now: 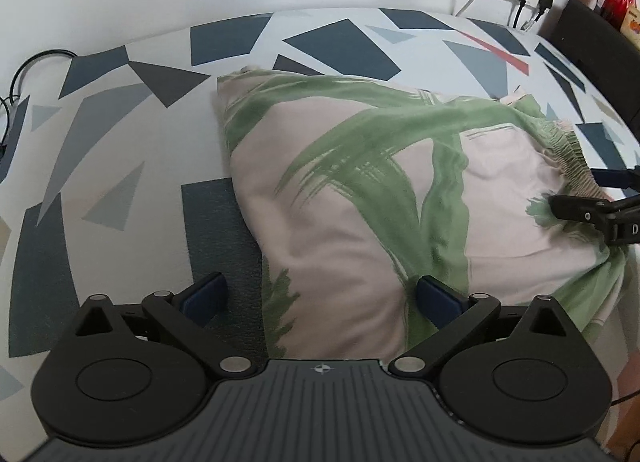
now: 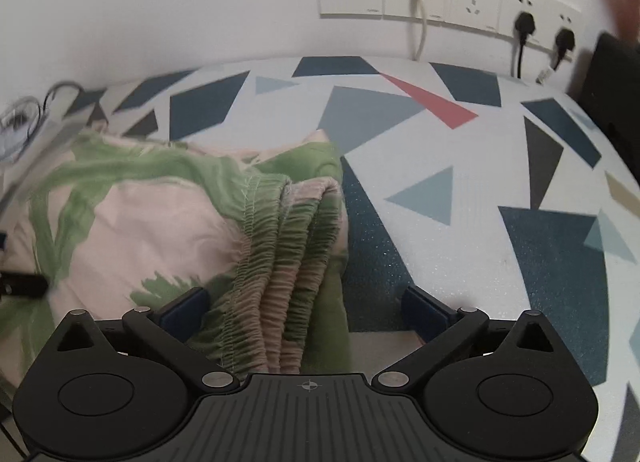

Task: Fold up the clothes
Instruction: 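Close the right tool on the waistband while the left tool grasps the garment body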

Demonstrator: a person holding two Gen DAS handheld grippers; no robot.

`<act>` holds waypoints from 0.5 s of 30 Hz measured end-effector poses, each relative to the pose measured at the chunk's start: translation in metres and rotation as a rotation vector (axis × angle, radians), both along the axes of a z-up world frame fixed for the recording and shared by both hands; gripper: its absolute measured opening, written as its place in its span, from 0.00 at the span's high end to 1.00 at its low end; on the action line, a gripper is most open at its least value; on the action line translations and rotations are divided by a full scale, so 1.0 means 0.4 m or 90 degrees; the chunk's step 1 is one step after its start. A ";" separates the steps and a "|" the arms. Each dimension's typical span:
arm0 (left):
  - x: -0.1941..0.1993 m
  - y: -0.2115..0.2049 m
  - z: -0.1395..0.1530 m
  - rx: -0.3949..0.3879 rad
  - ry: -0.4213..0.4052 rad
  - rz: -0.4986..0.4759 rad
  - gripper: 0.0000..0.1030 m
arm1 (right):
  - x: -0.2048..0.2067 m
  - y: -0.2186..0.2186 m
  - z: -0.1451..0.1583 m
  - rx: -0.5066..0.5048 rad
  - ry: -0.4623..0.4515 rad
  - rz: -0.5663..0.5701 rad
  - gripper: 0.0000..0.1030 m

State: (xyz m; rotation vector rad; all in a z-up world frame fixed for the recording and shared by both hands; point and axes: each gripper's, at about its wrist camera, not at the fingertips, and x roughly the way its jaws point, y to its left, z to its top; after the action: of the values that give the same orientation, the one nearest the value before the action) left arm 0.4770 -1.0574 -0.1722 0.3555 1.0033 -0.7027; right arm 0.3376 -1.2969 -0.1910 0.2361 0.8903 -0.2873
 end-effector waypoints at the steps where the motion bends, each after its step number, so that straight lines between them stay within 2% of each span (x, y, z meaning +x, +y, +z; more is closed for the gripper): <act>1: 0.000 -0.005 0.001 0.000 -0.001 -0.001 0.00 | 0.006 0.006 0.001 0.001 -0.002 -0.001 0.01; 4: 0.003 -0.018 0.004 -0.006 0.000 -0.008 0.01 | 0.024 0.023 0.002 0.004 -0.006 -0.004 0.02; 5: 0.004 -0.023 0.005 -0.007 0.000 -0.010 0.08 | 0.030 0.028 0.003 0.005 -0.008 -0.005 0.06; 6: 0.001 -0.025 0.010 -0.014 -0.001 -0.018 0.21 | 0.035 0.034 0.004 0.005 -0.010 -0.004 0.15; 7: -0.004 -0.026 0.017 -0.021 -0.003 -0.029 0.29 | 0.039 0.043 0.009 0.004 -0.016 0.004 0.21; 9: -0.010 -0.025 0.027 -0.033 0.002 -0.031 0.60 | 0.044 0.057 0.018 0.005 -0.026 0.018 0.37; 10: -0.012 -0.023 0.030 -0.039 0.005 -0.025 0.64 | 0.042 0.053 0.022 0.016 -0.031 0.012 0.42; 12: -0.017 -0.017 0.037 -0.050 0.008 -0.015 0.75 | 0.038 0.043 0.030 0.041 -0.040 0.000 0.70; 15: -0.031 -0.001 0.049 -0.057 0.041 -0.010 0.79 | 0.016 0.009 0.037 0.115 -0.053 -0.020 0.79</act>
State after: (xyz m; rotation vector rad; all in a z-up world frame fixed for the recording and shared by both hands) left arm 0.4647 -1.0578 -0.1526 0.2643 1.0263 -0.7749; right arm 0.3440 -1.2932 -0.1761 0.4263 0.8308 -0.2243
